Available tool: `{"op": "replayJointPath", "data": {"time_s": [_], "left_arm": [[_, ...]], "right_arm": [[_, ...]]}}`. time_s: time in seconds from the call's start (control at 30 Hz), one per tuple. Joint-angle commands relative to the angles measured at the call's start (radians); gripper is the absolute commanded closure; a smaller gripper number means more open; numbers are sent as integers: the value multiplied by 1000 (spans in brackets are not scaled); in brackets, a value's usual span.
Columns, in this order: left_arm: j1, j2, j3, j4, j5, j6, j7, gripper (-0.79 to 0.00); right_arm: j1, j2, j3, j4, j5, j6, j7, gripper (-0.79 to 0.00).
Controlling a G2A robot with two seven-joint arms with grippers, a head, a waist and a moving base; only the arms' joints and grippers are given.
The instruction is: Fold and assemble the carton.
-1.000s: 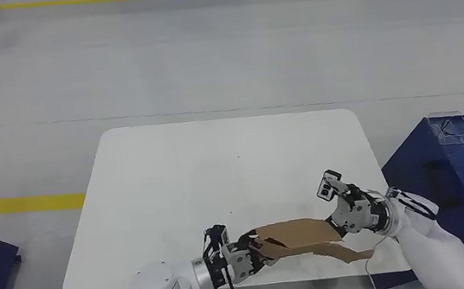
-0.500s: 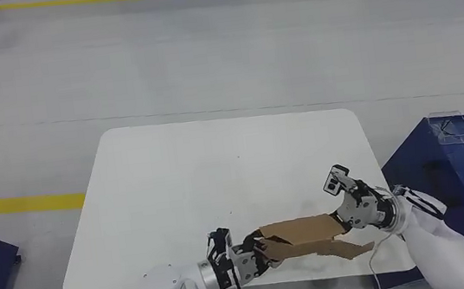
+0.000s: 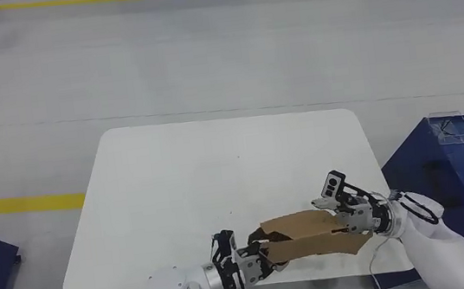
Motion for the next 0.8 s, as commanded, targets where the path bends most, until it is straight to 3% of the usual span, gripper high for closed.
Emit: {"op": "replayJointPath", "data": {"time_s": [0.0,0.07,0.1,0.13,0.4,0.5,0.6,0.77], "left_arm": [[0,0,2,1,1,2,2,0],[0,0,3,3,2,4,6,-46],[1,0,3,4,2,4,12,-659],[1,0,3,3,3,4,17,-785],[0,0,3,2,6,5,20,-785],[1,0,-1,4,2,-2,25,-785],[40,5,-77,-13,-27,-76,91,-785],[150,18,-212,-142,83,-308,225,-785]], "right_arm": [[-2,3,2,0,-20,-3,12,0],[-3,4,4,4,-28,-7,18,0],[-3,5,4,3,-34,-10,19,0],[-3,6,4,4,-38,-11,23,0],[-3,6,6,0,-37,-23,11,0],[0,5,41,-30,-42,-156,14,0],[-9,7,90,-40,-90,-344,1,0],[-23,4,129,-46,-159,-584,-36,0]]}}
